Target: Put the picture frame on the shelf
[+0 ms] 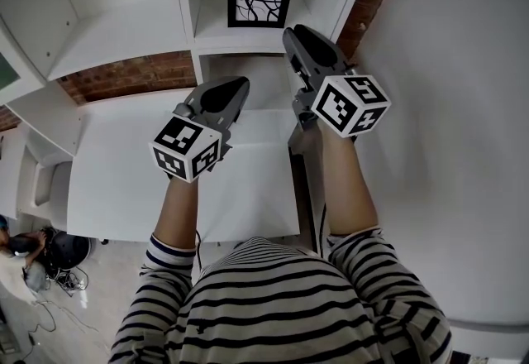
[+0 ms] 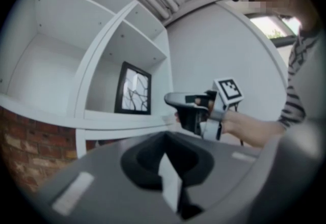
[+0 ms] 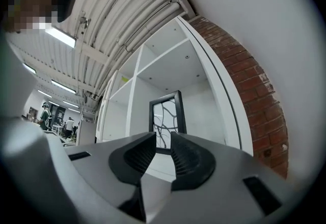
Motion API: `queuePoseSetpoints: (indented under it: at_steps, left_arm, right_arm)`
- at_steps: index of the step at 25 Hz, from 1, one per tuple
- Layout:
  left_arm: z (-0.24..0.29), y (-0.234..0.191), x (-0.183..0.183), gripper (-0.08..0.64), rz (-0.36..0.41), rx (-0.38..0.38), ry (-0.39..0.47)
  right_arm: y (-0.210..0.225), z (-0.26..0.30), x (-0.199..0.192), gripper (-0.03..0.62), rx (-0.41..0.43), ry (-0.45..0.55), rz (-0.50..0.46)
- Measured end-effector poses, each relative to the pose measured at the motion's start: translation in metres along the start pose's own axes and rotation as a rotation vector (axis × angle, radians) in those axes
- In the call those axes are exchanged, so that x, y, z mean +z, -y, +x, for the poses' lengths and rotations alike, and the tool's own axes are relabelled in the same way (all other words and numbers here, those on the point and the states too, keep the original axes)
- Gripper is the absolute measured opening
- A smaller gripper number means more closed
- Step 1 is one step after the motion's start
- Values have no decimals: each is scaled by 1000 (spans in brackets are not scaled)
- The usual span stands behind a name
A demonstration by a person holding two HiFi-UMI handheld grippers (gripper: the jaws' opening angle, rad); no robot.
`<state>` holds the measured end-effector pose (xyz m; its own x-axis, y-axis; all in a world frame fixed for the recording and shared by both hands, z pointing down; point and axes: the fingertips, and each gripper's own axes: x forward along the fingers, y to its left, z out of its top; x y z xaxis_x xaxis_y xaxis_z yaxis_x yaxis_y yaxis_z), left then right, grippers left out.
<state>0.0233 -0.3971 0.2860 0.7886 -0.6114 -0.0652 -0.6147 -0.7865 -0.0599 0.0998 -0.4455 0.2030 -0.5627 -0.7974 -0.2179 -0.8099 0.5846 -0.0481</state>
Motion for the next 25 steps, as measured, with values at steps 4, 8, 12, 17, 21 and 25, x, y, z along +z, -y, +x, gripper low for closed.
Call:
queuePoseSetpoints:
  at_steps: [4, 8, 12, 17, 21, 25]
  left_arm:
    - [-9, 7, -2, 6, -3, 4, 23]
    - [-20, 20, -4, 6, -15, -6, 43]
    - [-33, 34, -12, 6, -16, -16, 55]
    - [-51, 46, -24, 6, -28, -6, 66]
    - [-61, 53, -41, 6, -47, 2, 48]
    - [-75, 59, -52, 6, -63, 6, 55]
  right_arm:
    - [-18, -19, -15, 77, 30, 4, 20]
    - [-38, -39, -32, 69, 53, 2, 41]
    - [-59, -58, -51, 46, 83, -22, 44]
    - [-82, -83, -76, 14, 123, -58, 44]
    - [-95, -98, -97, 9, 142, -87, 43]
    - [-110, -108, -113, 8, 154, -108, 47]
